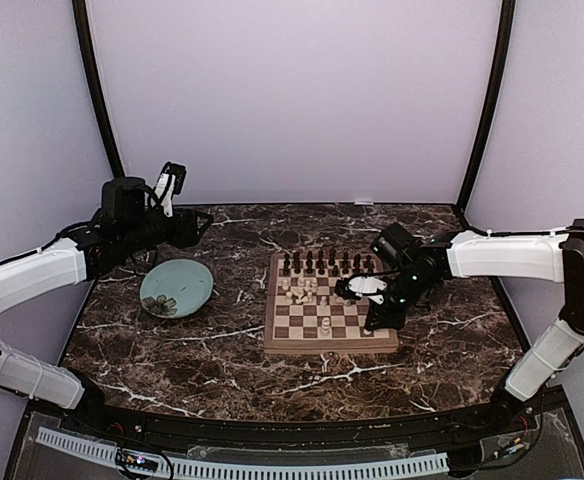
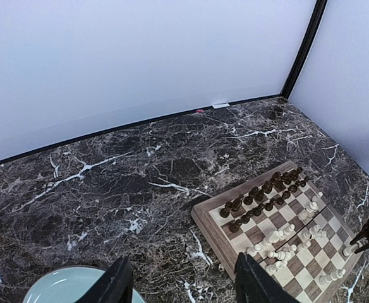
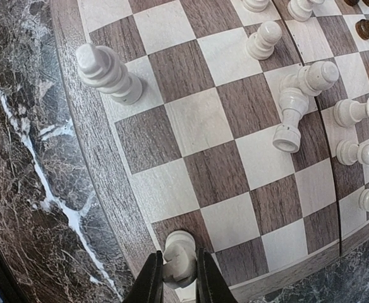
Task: Set up the chess pieces on the board
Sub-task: Place the knight at g1, then pick up the pawn from the chessboard.
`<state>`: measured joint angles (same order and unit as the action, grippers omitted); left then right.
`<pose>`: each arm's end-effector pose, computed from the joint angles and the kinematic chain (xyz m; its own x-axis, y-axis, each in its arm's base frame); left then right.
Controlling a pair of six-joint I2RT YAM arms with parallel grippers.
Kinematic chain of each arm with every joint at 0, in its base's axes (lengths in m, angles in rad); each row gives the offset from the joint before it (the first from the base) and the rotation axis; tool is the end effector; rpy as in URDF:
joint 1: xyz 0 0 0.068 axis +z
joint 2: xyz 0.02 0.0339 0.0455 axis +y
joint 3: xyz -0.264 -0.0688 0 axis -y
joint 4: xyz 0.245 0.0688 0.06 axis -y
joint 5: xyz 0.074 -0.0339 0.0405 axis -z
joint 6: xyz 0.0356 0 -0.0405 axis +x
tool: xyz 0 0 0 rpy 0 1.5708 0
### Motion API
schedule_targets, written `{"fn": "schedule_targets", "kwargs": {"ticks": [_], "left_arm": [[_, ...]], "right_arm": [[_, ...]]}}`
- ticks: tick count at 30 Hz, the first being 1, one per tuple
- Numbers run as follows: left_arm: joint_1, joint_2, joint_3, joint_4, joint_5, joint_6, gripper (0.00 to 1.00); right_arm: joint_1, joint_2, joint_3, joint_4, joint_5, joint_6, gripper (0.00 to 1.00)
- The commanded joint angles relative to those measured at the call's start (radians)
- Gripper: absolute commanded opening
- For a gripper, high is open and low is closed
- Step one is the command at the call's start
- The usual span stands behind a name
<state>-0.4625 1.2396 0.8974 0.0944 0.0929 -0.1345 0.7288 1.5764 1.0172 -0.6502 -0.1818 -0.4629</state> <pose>0.2591 -0.1329 0.3106 -0.2879 -0.0057 -0.9576 0.4906 0.8579 -0.1525 0.2192 0.2043 0.1964 -0.3106 -0.8660 -0.3919 -0.9403 0.3402 -0.0066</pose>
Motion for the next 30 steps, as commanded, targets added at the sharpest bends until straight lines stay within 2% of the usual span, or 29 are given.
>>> {"fn": "schedule_targets", "kwargs": {"ticks": [1, 7, 13, 18, 24, 30], "left_arm": [[0.005, -0.015, 0.031, -0.014, 0.002, 0.016, 0.57], [0.005, -0.017, 0.031, -0.015, 0.006, 0.015, 0.57], [0.005, -0.018, 0.031, -0.013, 0.007, 0.013, 0.57], [0.005, -0.019, 0.030, -0.015, 0.010, 0.012, 0.57], [0.006, -0.023, 0.031, -0.015, 0.013, 0.012, 0.57], [0.005, -0.027, 0.031, -0.015, 0.014, 0.009, 0.57]], "right_arm": [[0.014, 0.013, 0.005, 0.021, -0.009, -0.003, 0.17], [0.017, 0.016, 0.009, 0.018, -0.009, -0.002, 0.19], [0.017, 0.001, 0.013, 0.010, -0.010, 0.007, 0.32], [0.001, -0.030, 0.077, -0.040, -0.088, 0.014, 0.37], [-0.166, -0.007, 0.194, -0.049, -0.202, 0.069, 0.34], [-0.239, 0.078, 0.236, 0.021, -0.030, 0.140, 0.25]]}}
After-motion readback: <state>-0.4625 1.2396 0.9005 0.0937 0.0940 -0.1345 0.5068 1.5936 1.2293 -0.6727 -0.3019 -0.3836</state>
